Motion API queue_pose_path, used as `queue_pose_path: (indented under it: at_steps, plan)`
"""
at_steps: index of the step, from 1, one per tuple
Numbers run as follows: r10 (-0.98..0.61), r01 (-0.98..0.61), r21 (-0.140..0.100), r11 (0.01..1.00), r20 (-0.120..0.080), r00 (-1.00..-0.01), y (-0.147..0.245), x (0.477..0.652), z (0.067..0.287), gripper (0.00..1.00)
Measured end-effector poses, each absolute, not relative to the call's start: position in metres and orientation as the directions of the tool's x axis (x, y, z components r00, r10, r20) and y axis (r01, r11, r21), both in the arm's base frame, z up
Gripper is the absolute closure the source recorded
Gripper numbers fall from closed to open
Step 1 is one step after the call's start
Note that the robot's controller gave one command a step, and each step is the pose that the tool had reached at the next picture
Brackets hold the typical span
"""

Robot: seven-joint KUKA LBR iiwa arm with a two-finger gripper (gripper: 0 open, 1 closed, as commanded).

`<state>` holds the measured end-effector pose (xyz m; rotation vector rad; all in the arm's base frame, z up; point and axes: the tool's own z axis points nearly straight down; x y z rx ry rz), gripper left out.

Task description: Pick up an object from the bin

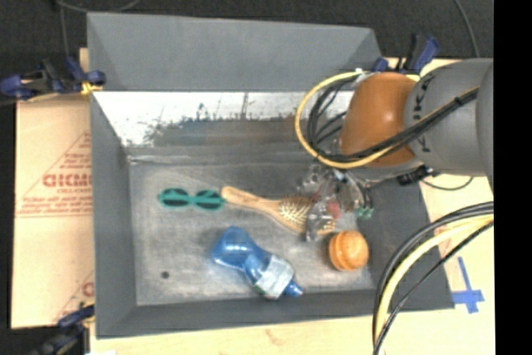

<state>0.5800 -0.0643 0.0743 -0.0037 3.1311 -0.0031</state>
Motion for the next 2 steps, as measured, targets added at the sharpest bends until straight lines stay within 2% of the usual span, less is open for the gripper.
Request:
queue_pose_path:
  at_steps: [1, 2]
  plan:
    - [-0.003, -0.003, -0.002, 1.0, -0.01, -1.0, -0.064, 0.58, 0.074, 1.0]
    - [-0.122, -0.122, -0.001, 0.992, -0.006, -0.992, 0.018, 0.583, 0.22, 1.0]
